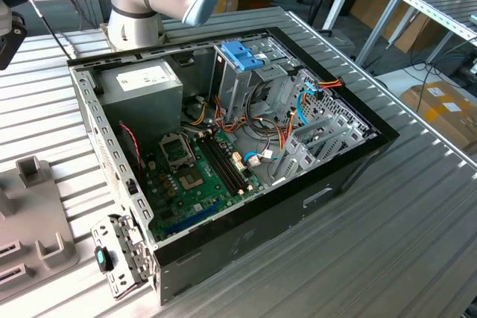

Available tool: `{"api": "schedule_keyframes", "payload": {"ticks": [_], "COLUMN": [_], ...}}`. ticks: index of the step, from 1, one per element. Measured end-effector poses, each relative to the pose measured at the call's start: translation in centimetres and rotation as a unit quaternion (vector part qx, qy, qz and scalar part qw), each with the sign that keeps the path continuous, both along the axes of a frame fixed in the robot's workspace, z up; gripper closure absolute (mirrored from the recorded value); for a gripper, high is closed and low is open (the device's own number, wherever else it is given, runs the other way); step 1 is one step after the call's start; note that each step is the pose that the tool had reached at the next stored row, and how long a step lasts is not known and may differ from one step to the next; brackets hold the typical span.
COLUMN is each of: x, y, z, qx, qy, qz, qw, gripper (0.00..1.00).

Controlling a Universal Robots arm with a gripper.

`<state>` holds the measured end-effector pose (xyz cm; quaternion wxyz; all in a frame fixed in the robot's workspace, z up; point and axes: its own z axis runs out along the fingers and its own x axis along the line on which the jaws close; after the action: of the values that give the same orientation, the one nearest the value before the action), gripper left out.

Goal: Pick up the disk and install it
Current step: 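Reach for the disk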

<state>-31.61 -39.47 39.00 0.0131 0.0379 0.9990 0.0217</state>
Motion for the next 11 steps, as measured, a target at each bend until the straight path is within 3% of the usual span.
{"api": "schedule_keyframes", "payload": {"ticks": [11], "x": [-0.29], "y": [0.0], "z": [0.0], "qx": [0.0], "qy": [0.0], "qz": [0.0], "qw": [1.0], "gripper": [0.89]}}
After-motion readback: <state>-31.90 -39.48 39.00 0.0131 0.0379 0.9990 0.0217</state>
